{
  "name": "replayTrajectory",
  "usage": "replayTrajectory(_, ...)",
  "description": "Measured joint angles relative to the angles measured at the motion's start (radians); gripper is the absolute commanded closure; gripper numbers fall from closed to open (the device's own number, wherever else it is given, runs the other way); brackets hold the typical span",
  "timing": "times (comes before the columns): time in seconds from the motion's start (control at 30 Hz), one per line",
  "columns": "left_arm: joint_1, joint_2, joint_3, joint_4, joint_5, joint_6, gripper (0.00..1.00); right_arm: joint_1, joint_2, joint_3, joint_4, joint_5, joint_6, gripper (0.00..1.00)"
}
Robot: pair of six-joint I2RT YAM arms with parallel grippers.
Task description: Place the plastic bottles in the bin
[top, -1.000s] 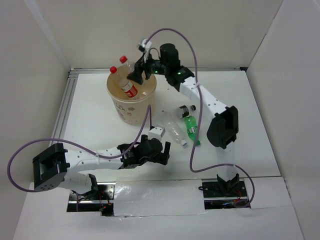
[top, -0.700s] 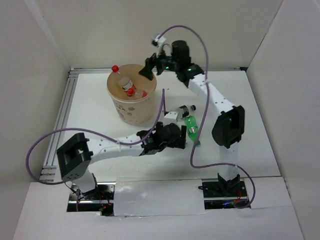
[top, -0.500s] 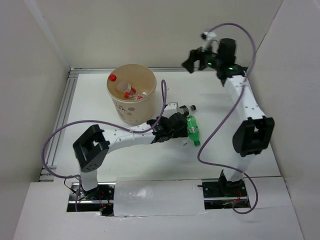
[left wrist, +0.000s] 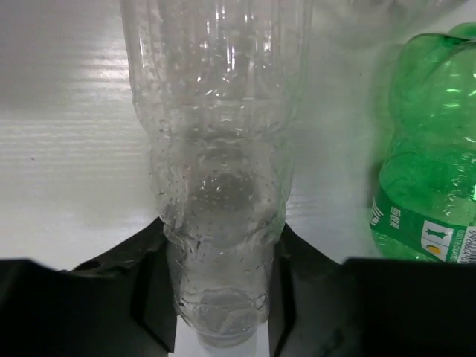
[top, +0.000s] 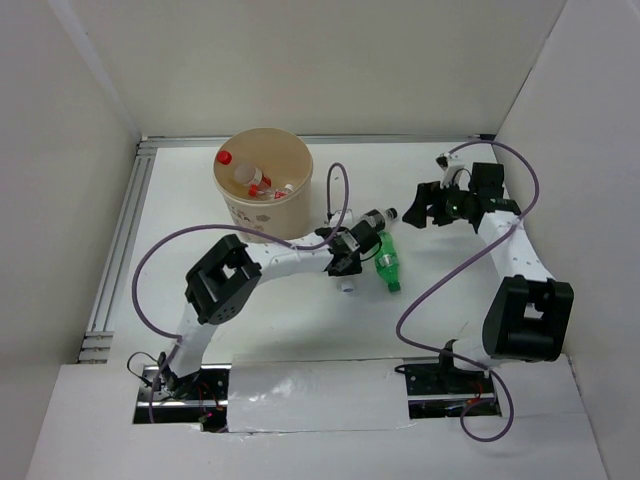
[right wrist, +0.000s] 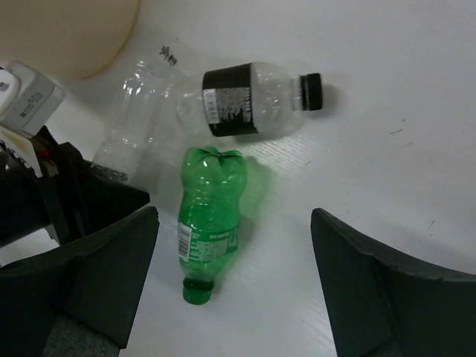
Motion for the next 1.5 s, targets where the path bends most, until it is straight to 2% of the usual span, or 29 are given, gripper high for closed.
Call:
replayTrajectory(0.03,-0.003,-0.002,-0.003,0.001,0.002,0.010,0.84,0.000,-0.008,-0.013,-0.006,-0.008,-0.002,0.18)
replayTrajectory(0.1,-0.017,-0.022,-0.030,0.012,0.002,0.047,0.95,0.000,-0.018,-0.021,-0.013,-0.020,-0.006,0.19)
replayTrajectory(0.3,-0.150,-0.245,-0.130,-0.026,-0.047,0.174,0.98,0.000,-0.021,-0.021,-0.022,-0.038,-0.014,0.07)
replayTrajectory(0.43,-0.205,-0.468,-0.105,-0.022,-0.114,0.264,0.94,-0.002,-0.022,-0.045,-0.021,-0.039,-0.016,0.06)
replayTrajectory(0.57,-0.148,-0.603,0.013,0.009,-0.258,0.343,0.86,-0.002,-0.021,-0.069,-0.037,-0.039,-0.016,0.03)
replayTrajectory(0.63,-0.083,-0.640,0.045,0.040,-0.321,0.372,0.85,0.006,-0.021,-0.069,-0.050,-0.037,-0.016,0.01)
replayTrajectory(0.67,-0.048,-0.650,0.050,0.052,-0.341,0.383,0.77,0.012,-0.021,-0.069,-0.055,-0.032,-0.017,0.01)
replayTrajectory(0.7,0.010,-0.658,0.054,0.064,-0.366,0.396,0.77,0.021,-0.021,-0.069,-0.058,-0.031,-0.018,0.01)
replayTrajectory(0.73,0.064,-0.659,0.053,0.072,-0.377,0.403,0.68,0.034,-0.021,-0.070,-0.060,-0.023,-0.018,0.01)
replayTrajectory(0.8,0.169,-0.644,0.053,0.075,-0.396,0.422,0.57,0.064,-0.021,-0.070,-0.067,-0.006,-0.012,0.01)
replayTrajectory(0.83,0.216,-0.630,0.053,0.076,-0.398,0.427,0.48,0.075,-0.021,-0.071,-0.069,0.000,-0.008,0.01)
replayTrajectory(0.87,0.258,-0.611,0.052,0.078,-0.401,0.436,0.33,0.090,-0.020,-0.071,-0.070,0.010,-0.004,0.01)
replayTrajectory(0.9,0.290,-0.593,0.051,0.078,-0.401,0.444,0.25,0.103,-0.019,-0.074,-0.071,0.022,0.000,0.01)
replayTrajectory(0.97,0.335,-0.549,0.048,0.077,-0.398,0.452,0.02,0.129,-0.011,-0.081,-0.073,0.042,0.008,0.01)
replayTrajectory(1.1,0.385,-0.462,0.058,0.067,-0.373,0.481,0.00,0.174,0.031,-0.087,-0.072,0.111,0.029,0.01)
replayTrajectory(1.27,0.352,-0.481,0.059,0.073,-0.356,0.545,0.00,0.230,0.085,-0.097,-0.072,0.181,0.049,0.05)
replayTrajectory(1.37,0.272,-0.610,-0.051,0.154,-0.300,0.621,0.03,0.275,0.127,-0.097,-0.060,0.225,0.058,0.10)
replayTrajectory(1.4,0.232,-0.681,-0.124,0.193,-0.265,0.657,0.03,0.291,0.146,-0.097,-0.055,0.240,0.064,0.10)
replayTrajectory(1.5,0.121,-0.903,-0.359,0.290,-0.132,0.703,0.06,0.323,0.212,-0.097,-0.035,0.272,0.078,0.21)
